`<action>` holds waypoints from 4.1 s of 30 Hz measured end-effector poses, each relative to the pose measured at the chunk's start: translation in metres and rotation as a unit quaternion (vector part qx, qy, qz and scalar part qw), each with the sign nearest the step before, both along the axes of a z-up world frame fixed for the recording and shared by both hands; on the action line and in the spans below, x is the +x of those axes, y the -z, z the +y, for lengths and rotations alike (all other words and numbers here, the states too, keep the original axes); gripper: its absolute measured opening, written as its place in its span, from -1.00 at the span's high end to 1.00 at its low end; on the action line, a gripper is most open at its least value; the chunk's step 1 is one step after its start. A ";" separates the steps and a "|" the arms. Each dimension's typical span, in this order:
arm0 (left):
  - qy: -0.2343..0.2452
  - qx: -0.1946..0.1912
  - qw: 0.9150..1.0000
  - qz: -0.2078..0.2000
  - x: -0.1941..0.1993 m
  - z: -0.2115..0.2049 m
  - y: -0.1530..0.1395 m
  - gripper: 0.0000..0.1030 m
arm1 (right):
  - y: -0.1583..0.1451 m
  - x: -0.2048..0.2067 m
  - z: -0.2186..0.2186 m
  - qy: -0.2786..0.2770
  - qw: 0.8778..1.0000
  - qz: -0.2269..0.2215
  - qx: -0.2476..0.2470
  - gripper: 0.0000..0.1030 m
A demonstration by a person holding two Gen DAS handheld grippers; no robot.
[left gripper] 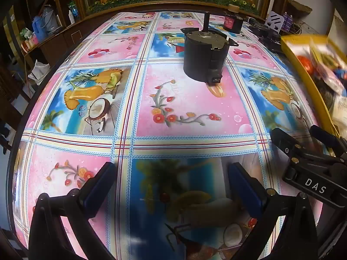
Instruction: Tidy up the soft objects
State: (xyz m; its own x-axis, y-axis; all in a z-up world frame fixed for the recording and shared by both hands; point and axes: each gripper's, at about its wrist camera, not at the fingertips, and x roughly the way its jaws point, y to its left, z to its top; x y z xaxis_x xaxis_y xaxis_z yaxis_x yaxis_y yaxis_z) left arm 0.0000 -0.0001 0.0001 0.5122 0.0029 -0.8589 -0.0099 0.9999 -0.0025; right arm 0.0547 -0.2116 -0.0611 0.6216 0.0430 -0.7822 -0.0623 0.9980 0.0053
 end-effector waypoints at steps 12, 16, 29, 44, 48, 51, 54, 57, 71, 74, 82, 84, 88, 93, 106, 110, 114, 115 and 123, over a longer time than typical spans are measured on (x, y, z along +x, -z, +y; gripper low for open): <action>0.000 -0.001 1.000 0.000 0.000 0.000 0.000 -1.00 | -0.001 -0.006 0.001 0.000 1.000 -0.001 -0.002 -0.99; 0.000 -0.001 1.000 0.000 0.000 0.000 0.000 -1.00 | -0.002 -0.008 0.002 0.000 1.000 -0.001 -0.002 -0.99; 0.001 -0.001 1.000 0.000 0.001 0.000 -0.001 -1.00 | -0.001 -0.011 0.000 0.001 1.000 -0.001 -0.002 -0.99; 0.001 -0.002 1.000 0.000 0.001 -0.001 0.000 -1.00 | -0.002 -0.012 -0.002 0.001 1.000 -0.001 -0.002 -0.99; 0.001 -0.002 1.000 0.000 0.001 -0.001 0.000 -1.00 | 0.000 -0.007 -0.005 -0.001 1.000 0.000 -0.002 -0.99; 0.002 -0.002 1.000 0.000 0.002 -0.001 0.001 -1.00 | -0.001 -0.008 -0.007 -0.001 1.000 0.000 0.000 -0.99; 0.001 -0.002 1.000 0.000 0.002 -0.001 0.001 -1.00 | -0.001 -0.007 -0.006 -0.001 1.000 0.000 0.000 -0.99; 0.001 -0.002 1.000 0.000 0.001 -0.001 0.000 -1.00 | 0.001 -0.006 -0.006 -0.001 1.000 0.000 -0.001 -0.99; 0.002 -0.002 1.000 0.000 0.001 -0.001 0.000 -1.00 | 0.001 -0.006 -0.006 -0.001 1.000 0.000 -0.001 -0.99; 0.002 -0.002 1.000 0.000 0.001 -0.001 0.000 -1.00 | 0.002 -0.006 -0.007 -0.001 1.000 0.000 -0.001 -0.99; 0.002 -0.002 1.000 0.000 0.001 -0.001 0.000 -1.00 | 0.002 -0.006 -0.008 -0.001 1.000 0.000 -0.001 -0.99; 0.002 -0.002 1.000 0.000 0.002 -0.001 0.001 -1.00 | 0.002 -0.006 -0.008 -0.001 1.000 0.000 -0.001 -0.99; 0.001 -0.002 1.000 0.000 0.001 -0.001 0.000 -1.00 | 0.004 -0.006 -0.002 0.007 1.000 0.002 -0.003 -0.99; 0.000 -0.002 1.000 -0.001 -0.001 -0.003 -0.002 -1.00 | -0.001 -0.002 -0.003 -0.032 0.998 0.049 -0.005 -0.99; -0.008 -0.002 1.000 -0.007 -0.003 -0.004 -0.002 -1.00 | -0.012 -0.060 -0.009 -0.125 0.990 0.065 -0.024 -0.99; -0.014 -0.001 1.000 -0.010 -0.003 -0.003 -0.001 -1.00 | -0.032 -0.075 -0.016 -0.137 0.990 0.033 0.002 -0.99; -0.014 -0.001 1.000 -0.010 -0.003 -0.003 -0.001 -1.00 | -0.060 -0.095 -0.025 -0.169 0.985 -0.019 0.035 -0.99; -0.010 -0.001 1.000 -0.010 -0.003 -0.003 -0.001 -1.00 | -0.069 -0.104 -0.027 -0.179 0.982 -0.046 0.049 -0.99; 0.040 -0.062 0.997 0.030 -0.005 0.025 -0.012 -1.00 | -0.094 -0.132 -0.049 -0.201 0.963 -0.134 0.123 -0.99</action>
